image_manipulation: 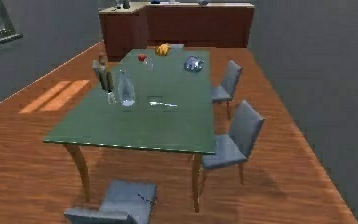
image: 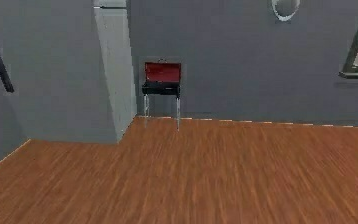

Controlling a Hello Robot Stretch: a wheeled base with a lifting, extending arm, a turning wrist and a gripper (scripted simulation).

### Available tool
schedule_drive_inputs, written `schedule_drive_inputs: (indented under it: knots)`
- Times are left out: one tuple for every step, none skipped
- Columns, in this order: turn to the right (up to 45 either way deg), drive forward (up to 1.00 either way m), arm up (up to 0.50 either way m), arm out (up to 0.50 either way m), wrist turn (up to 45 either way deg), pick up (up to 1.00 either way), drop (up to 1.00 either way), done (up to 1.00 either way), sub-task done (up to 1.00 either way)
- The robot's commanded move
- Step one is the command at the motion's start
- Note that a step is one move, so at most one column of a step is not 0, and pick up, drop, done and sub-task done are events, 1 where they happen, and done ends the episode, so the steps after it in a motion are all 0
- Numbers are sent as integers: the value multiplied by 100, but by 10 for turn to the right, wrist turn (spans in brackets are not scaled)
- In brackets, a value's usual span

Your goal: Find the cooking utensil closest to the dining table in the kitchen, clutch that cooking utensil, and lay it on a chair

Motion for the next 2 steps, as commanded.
schedule_drive_inputs:
  knots:
    - [0, 65, 0, 0, 0, 0, 0, 0, 0]
    - [360, 0, 0, 0, 0, 0, 0, 0, 0]
